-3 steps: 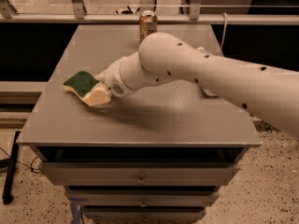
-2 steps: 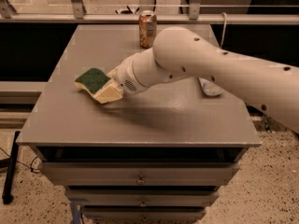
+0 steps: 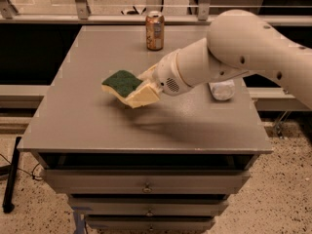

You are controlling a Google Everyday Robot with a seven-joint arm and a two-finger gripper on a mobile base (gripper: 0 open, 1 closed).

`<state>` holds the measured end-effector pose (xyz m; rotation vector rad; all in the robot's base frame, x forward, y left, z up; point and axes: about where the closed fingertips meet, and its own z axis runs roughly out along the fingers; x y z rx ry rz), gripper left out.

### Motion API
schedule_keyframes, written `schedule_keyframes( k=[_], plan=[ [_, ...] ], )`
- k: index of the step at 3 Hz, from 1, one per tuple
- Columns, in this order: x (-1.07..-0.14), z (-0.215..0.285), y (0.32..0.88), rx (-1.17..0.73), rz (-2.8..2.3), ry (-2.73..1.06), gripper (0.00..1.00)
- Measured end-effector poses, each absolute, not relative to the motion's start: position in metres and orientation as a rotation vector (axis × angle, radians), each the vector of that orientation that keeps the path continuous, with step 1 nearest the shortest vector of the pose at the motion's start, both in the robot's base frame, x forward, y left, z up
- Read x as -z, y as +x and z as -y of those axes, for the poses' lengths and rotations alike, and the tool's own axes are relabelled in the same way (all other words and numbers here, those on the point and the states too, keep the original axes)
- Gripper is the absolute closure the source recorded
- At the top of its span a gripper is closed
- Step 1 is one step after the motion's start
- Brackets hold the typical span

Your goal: Move sponge near blue plastic bottle

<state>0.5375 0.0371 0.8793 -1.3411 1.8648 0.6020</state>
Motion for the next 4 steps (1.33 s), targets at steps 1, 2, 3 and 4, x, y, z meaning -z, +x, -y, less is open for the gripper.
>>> schedule_keyframes(
  k=[1, 2, 3, 4],
  plan=[
    [-0.879, -0.037, 0.537, -0.602, -1.865, -1.341, 1.0],
    [-0.882, -0.034, 0.521, -0.58, -1.857, -1.399, 1.0],
    [-0.888, -0.028, 0.496, -0.579, -1.844, -1.449, 1.0],
    [-0.894, -0.013, 0.471, -0.564, -1.843, -1.482, 1.0]
  ],
)
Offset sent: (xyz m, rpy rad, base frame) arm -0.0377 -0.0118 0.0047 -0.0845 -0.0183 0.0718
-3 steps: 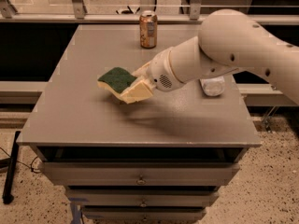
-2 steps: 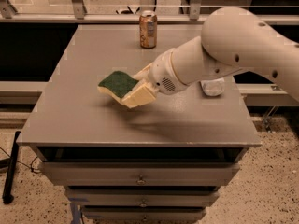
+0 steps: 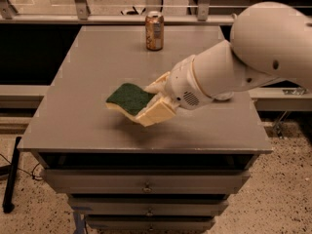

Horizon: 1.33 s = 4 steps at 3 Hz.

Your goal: Move sponge near blue plastic bottle

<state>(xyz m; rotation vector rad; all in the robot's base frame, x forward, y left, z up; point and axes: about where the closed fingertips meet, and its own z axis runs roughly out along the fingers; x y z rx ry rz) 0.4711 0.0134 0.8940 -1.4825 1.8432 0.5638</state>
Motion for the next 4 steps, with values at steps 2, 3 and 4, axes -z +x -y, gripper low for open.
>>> schedule_keyframes(
  k=[2, 3, 4],
  plan=[
    [-0.914, 0.068, 0.445, -0.487, -1.88, -1.45, 1.0],
    [-0.918, 0.114, 0.446, -0.453, -1.896, -1.417, 1.0],
    [-0.903, 0.146, 0.448, -0.451, -1.925, -1.417, 1.0]
  ],
)
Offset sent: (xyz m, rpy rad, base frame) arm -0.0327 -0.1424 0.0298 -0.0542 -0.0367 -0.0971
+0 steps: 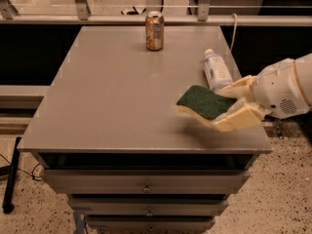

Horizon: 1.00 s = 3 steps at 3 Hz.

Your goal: Move sponge near blue plastic bottle

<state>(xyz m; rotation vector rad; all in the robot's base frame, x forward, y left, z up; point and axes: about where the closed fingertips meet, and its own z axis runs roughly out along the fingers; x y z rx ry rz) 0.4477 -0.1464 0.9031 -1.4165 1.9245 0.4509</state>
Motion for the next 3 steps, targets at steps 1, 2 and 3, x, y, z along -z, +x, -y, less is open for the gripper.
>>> schedule_keyframes(
  k=[1, 2, 3],
  plan=[
    [-0.885, 0.168, 0.447, -0.451, -1.959, -1.441, 1.0],
    [-0.873, 0.182, 0.447, -0.452, -1.983, -1.459, 1.0],
    [-0.863, 0.196, 0.451, -0.457, -2.013, -1.477, 0.84]
  ],
)
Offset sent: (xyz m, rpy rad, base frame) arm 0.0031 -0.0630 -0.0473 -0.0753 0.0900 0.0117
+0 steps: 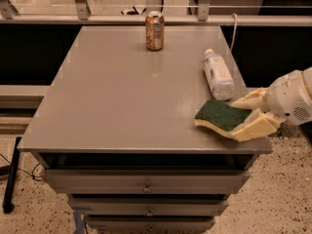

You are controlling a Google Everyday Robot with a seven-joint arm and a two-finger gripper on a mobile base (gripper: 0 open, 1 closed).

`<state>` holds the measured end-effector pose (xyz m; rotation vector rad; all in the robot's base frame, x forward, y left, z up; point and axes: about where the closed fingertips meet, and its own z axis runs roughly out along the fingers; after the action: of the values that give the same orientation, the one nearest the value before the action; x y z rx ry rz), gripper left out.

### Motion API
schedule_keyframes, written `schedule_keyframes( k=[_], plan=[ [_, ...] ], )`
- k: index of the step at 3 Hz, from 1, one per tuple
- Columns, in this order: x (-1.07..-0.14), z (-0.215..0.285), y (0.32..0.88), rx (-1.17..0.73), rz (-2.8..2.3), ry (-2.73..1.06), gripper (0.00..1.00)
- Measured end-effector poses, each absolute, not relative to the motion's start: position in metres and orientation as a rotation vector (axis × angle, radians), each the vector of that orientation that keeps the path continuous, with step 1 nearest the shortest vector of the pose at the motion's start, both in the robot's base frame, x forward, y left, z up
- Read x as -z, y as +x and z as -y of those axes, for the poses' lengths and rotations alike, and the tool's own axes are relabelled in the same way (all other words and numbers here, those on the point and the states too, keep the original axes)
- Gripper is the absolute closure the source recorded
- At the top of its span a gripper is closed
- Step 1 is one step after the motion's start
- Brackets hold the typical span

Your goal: Move sponge near blue plastic bottle

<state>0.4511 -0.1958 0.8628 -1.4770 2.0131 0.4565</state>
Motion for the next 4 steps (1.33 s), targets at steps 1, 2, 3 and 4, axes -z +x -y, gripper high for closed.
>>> schedule_keyframes(
  k=[1, 2, 3, 4],
  plan=[
    [-0.854, 0.202, 0.459, -0.461, -2.024, -1.495, 0.59],
    [-0.848, 0.202, 0.468, -0.466, -2.024, -1.512, 0.36],
    [-0.848, 0.203, 0.476, -0.465, -2.016, -1.528, 0.13],
    [-0.849, 0.204, 0.478, -0.463, -2.013, -1.533, 0.0]
  ],
)
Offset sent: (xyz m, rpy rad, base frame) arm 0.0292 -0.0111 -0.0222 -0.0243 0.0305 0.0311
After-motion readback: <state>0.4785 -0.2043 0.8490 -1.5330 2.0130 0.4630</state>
